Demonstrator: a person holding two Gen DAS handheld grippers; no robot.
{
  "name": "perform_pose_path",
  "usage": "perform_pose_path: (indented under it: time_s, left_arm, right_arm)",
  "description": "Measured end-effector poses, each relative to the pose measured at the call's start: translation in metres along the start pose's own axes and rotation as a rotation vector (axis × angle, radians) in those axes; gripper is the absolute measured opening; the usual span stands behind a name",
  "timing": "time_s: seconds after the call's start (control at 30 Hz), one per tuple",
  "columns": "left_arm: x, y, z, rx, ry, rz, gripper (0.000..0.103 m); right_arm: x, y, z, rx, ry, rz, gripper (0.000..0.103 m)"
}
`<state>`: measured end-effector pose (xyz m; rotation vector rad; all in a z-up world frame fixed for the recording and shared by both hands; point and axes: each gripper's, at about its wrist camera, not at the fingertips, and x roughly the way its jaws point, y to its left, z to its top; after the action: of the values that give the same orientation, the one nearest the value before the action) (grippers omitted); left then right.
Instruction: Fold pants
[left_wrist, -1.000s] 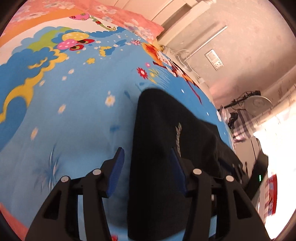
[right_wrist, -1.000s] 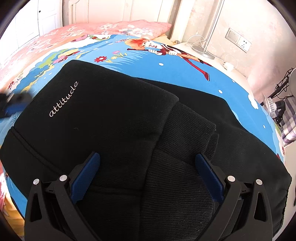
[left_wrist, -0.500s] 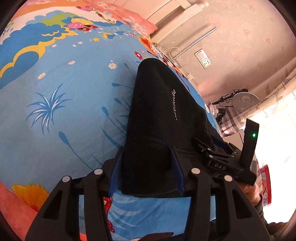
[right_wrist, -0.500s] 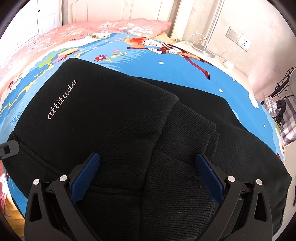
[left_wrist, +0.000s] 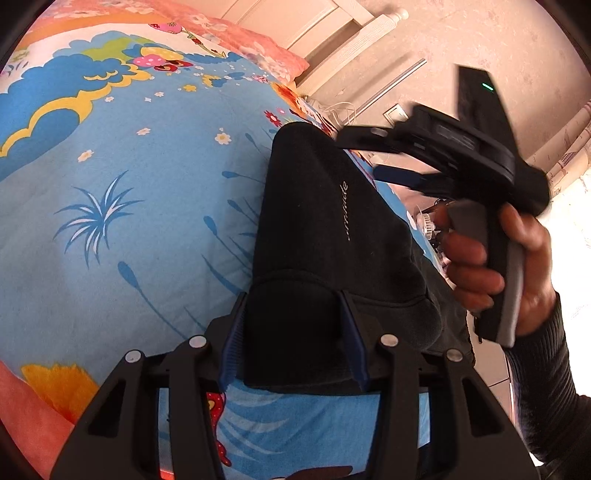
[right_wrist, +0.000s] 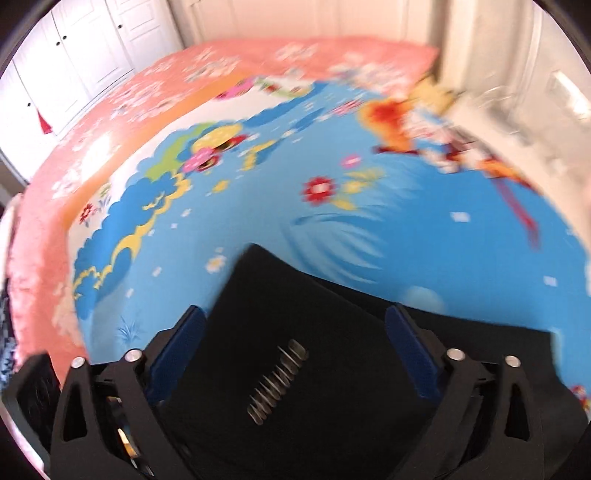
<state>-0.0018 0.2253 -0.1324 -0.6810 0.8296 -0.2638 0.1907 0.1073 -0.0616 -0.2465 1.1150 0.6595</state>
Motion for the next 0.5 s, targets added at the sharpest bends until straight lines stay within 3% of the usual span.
perform_pose_path:
  time_s: [0.07,0.13,0.3,0.37,0.5]
  left_arm:
    - [0.0,0.002,0.0,-0.003,-0.007,-0.01,0.047]
    - [-0.004,0.003,-0.003,-0.006,-0.014,-0.017,0.047]
    - [-0.005,-0.002,-0.007,-0.002,-0.038,0.007,0.048]
    - [-0.006,-0.006,-0.012,0.003,-0.051,0.004,0.057]
    - [-0.008,-0.023,-0.024,0.051,-0.07,0.07,0.06]
  right_arm:
    - [0.027,0.0,0.005,-0.003,0.037,-0.06,0.088]
    - [0.043,-0.007,0.003,0.026,0.05,-0.031,0.096]
    - [0.045,-0.009,-0.009,-0.012,-0.035,-0.029,0.097]
    - [0.046,-0.013,-0.01,-0.011,-0.054,-0.012,0.097]
    - [0.049,-0.012,-0.007,-0.012,-0.063,-0.015,0.097]
